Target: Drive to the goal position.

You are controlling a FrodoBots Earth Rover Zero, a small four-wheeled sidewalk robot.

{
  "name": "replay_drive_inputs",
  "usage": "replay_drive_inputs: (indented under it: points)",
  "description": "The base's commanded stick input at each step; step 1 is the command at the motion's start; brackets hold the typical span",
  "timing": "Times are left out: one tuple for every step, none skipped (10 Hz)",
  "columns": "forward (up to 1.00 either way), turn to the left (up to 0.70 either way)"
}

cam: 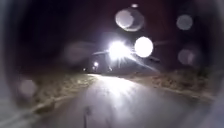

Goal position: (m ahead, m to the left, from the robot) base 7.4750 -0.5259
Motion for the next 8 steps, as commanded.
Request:
replay_drive_inputs:
  points:
    - [0.85, 0.03]
    - [0.85, 0.03]
    - [0.85, 0.03]
    - [0.85, 0.03]
    - [0.85, 0.04]
    - [0.85, 0.05]
    - [0.85, 0.05]
    - [0.85, 0.05]
